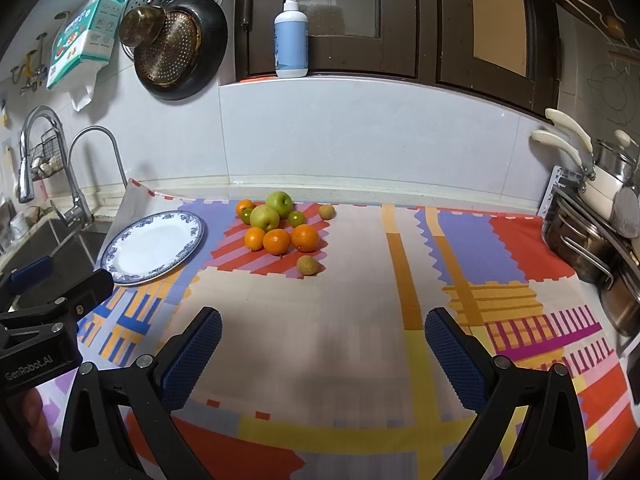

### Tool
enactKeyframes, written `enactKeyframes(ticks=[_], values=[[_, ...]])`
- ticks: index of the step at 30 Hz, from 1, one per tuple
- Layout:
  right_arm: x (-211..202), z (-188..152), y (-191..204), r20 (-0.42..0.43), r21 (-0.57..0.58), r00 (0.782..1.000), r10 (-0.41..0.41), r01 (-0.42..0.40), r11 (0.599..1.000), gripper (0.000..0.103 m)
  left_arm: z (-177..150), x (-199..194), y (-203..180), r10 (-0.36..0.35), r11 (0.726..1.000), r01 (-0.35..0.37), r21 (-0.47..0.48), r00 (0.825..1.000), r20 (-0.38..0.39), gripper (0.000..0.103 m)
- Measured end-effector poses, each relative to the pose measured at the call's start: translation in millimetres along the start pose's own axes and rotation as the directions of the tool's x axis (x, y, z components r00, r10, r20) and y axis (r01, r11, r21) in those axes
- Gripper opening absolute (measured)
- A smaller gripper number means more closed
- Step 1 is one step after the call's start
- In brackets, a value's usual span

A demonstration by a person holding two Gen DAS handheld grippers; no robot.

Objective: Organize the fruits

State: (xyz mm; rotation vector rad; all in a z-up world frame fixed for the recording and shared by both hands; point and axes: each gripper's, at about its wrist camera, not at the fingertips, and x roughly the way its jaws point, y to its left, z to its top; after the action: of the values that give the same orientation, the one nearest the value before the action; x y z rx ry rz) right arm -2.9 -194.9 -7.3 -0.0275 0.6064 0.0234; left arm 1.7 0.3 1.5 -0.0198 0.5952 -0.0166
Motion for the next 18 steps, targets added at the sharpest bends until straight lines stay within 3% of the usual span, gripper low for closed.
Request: enactKeyframes(ticks=[18], values=[[2.4, 1.1, 1.5, -0.002, -0.001, 1.0, 0.004, -0.004, 1.0, 0.102, -2.1, 3.8, 0.7, -0.002, 1.0, 0.002, 0.002, 1.0, -0.006, 0.103]])
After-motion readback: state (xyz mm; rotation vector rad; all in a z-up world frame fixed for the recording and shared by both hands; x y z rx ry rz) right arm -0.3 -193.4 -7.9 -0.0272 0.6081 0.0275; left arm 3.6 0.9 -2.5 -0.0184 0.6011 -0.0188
